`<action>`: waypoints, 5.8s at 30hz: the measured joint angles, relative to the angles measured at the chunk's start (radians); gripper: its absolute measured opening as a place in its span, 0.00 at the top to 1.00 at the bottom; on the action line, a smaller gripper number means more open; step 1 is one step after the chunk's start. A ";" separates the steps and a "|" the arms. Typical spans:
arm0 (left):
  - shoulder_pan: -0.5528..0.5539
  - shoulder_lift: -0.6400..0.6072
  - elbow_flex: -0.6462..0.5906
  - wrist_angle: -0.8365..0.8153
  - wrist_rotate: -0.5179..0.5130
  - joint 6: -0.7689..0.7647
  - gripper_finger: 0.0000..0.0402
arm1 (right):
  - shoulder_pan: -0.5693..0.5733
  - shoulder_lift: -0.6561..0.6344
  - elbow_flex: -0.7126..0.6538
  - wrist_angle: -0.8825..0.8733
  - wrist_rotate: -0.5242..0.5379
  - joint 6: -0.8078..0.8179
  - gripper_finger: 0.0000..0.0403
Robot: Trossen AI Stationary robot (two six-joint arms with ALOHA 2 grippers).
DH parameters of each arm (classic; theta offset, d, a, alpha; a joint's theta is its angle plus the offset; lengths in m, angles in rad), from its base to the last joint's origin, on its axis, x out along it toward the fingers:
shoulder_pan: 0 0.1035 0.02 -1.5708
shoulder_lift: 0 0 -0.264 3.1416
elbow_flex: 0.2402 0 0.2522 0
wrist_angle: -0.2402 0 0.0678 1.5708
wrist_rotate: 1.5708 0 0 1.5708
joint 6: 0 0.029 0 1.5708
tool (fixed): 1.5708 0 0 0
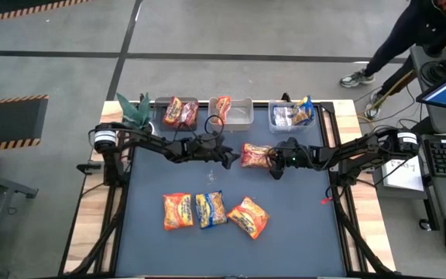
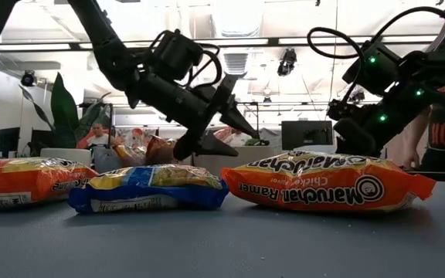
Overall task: Sort Maruchan noodles
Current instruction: Put the red noodle pack into the transparent black bin Put the blue noodle pack into the transparent white bin
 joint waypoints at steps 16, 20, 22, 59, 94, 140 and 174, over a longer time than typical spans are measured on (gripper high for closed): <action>0.000 0.091 0.033 0.061 0.045 -0.073 0.33 | 0.000 0.104 0.001 0.052 0.028 0.004 0.98; 0.003 0.105 0.033 0.097 0.065 -0.089 0.33 | 0.000 0.171 0.001 0.112 0.027 0.004 0.98; 0.007 0.109 0.033 0.111 0.074 -0.107 0.33 | 0.000 0.193 0.001 0.128 0.026 0.003 0.98; 0.036 0.311 0.224 0.172 0.247 -0.115 0.49 | 0.000 0.215 -0.003 0.190 0.017 0.016 0.98; 0.032 0.247 0.212 0.086 0.270 0.120 0.78 | 0.001 -0.190 -0.003 0.008 -0.001 0.139 0.54; 0.137 -0.634 0.211 -1.053 -0.791 0.662 0.79 | 0.000 -0.405 -0.002 0.023 0.019 0.093 0.54; 0.393 -0.264 0.430 -1.596 -0.697 0.503 0.80 | 0.000 -0.352 -0.002 0.021 0.042 0.095 0.54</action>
